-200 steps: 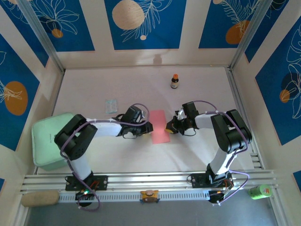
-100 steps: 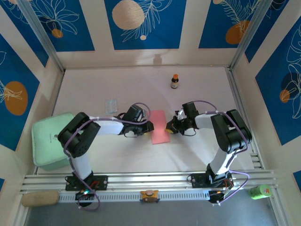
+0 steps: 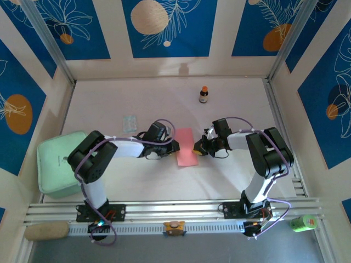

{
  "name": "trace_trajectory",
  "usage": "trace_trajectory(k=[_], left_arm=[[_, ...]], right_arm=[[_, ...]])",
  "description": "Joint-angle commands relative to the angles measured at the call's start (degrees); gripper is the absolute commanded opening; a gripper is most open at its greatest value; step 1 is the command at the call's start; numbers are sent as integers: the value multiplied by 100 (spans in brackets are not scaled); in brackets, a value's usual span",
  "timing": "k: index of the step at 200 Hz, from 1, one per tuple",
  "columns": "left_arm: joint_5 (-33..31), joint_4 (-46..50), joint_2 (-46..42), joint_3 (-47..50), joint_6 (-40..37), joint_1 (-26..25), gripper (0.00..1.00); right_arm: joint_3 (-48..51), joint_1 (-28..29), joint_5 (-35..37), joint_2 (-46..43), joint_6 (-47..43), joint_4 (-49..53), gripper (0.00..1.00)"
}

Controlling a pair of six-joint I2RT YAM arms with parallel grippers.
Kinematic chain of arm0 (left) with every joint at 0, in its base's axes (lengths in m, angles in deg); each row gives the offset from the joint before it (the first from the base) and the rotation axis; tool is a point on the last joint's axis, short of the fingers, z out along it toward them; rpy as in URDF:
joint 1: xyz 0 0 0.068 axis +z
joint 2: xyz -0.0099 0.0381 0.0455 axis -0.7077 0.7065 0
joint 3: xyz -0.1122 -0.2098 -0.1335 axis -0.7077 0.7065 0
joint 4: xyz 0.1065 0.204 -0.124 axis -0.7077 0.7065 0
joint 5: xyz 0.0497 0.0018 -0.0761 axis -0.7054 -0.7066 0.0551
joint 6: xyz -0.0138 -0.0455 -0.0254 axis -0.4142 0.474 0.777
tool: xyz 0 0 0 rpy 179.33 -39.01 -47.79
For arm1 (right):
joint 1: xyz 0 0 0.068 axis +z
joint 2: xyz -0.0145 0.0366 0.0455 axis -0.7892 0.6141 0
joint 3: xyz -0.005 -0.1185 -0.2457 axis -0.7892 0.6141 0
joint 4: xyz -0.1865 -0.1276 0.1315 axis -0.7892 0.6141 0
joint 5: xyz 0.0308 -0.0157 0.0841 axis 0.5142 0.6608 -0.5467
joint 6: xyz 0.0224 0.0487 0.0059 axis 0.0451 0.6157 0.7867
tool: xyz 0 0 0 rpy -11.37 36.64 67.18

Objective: Fold a paper plane with a square sheet of paper (pick it up from the middle)
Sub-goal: Third fold the triangle at the center of the table.

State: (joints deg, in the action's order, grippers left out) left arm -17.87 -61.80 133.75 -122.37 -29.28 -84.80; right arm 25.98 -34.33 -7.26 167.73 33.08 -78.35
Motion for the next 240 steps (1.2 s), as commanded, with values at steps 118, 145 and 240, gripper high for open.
trace_trajectory(k=[118,145,240], left_arm=[[528,-56,-534,395,231,59,0],[619,93,-616,351,287,120,0],[739,210,-704,237,387,212,0]], right_arm=[[441,322,603,-2327,-535,794,42],[727,650,1005,-2629,-503,298,54],[1677,3418,4094,-3244,-3899,-1382,56]])
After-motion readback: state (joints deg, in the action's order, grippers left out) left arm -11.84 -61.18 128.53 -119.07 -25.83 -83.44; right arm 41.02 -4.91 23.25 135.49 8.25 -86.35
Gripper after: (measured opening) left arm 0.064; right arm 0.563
